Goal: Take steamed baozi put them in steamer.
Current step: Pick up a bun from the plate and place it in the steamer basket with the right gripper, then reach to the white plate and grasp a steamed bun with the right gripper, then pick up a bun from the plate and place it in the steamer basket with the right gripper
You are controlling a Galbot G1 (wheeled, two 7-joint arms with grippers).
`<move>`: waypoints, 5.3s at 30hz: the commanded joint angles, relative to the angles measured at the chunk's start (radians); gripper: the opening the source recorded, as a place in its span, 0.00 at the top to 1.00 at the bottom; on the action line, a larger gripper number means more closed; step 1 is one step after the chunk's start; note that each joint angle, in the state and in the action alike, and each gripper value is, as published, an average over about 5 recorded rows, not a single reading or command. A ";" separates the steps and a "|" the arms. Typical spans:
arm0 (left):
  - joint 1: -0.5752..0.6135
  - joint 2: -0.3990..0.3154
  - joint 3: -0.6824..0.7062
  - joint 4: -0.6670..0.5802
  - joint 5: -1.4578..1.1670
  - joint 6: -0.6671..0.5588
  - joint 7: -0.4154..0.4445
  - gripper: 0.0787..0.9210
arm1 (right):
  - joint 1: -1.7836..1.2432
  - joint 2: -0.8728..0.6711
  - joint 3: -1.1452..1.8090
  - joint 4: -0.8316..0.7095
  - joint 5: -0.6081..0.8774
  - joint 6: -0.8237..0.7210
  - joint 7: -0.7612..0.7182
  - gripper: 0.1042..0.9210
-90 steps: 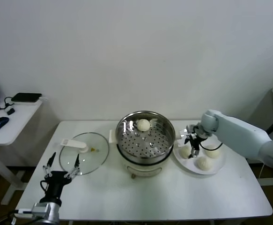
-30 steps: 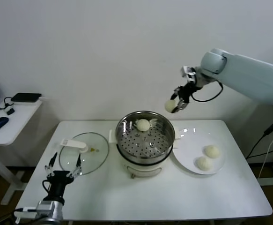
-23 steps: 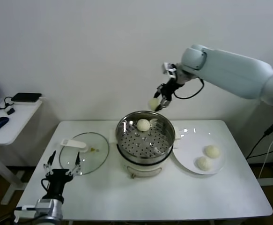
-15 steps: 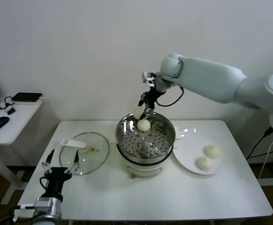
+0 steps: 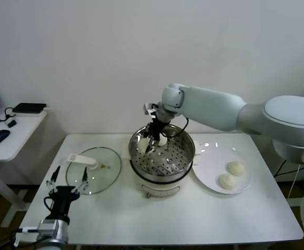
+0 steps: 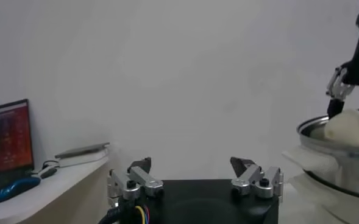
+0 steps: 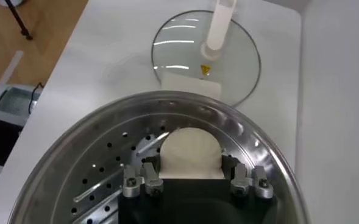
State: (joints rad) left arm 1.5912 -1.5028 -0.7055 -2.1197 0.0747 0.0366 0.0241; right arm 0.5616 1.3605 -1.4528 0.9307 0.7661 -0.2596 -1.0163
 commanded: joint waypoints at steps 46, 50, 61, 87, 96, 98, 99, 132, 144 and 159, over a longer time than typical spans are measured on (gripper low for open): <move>0.020 0.004 0.014 0.000 -0.004 -0.012 -0.003 0.12 | 0.424 -0.428 -0.234 0.348 0.056 0.114 -0.106 0.12; 0.017 0.011 0.016 0.001 -0.031 -0.014 -0.002 0.12 | 0.420 -0.528 -0.247 0.365 -0.055 0.139 -0.125 0.12; 0.033 0.013 0.026 -0.007 -0.059 -0.024 0.000 0.12 | 0.257 -0.722 -0.151 0.330 -0.352 0.206 -0.160 0.12; 0.034 0.004 0.013 0.019 -0.057 -0.031 -0.001 0.12 | -0.270 -0.675 0.133 0.237 -0.624 0.177 -0.108 0.12; 0.034 0.005 0.012 0.029 -0.057 -0.035 -0.001 0.12 | -0.328 -0.640 0.186 0.181 -0.656 0.182 -0.102 0.12; 0.035 0.005 0.012 0.032 -0.057 -0.037 -0.001 0.12 | -0.336 -0.629 0.199 0.164 -0.660 0.184 -0.099 0.12; 0.035 0.004 0.012 0.033 -0.057 -0.038 -0.001 0.12 | -0.340 -0.622 0.204 0.155 -0.662 0.185 -0.097 0.12; 0.034 -0.005 0.016 0.053 -0.054 -0.046 -0.002 0.12 | -0.380 -0.567 0.259 0.081 -0.687 0.188 -0.101 0.37; 0.032 -0.007 0.019 0.055 -0.051 -0.046 -0.003 0.12 | -0.280 -0.594 0.231 0.154 -0.660 0.208 -0.109 0.42; 0.025 -0.004 0.035 0.066 -0.035 -0.043 -0.002 0.12 | 0.163 -0.601 0.088 0.418 -0.788 0.542 -0.171 0.41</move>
State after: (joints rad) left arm 1.6176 -1.5094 -0.6718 -2.0543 0.0365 -0.0092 0.0217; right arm 0.4893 0.7531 -1.3074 1.2134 0.0379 0.1138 -1.1682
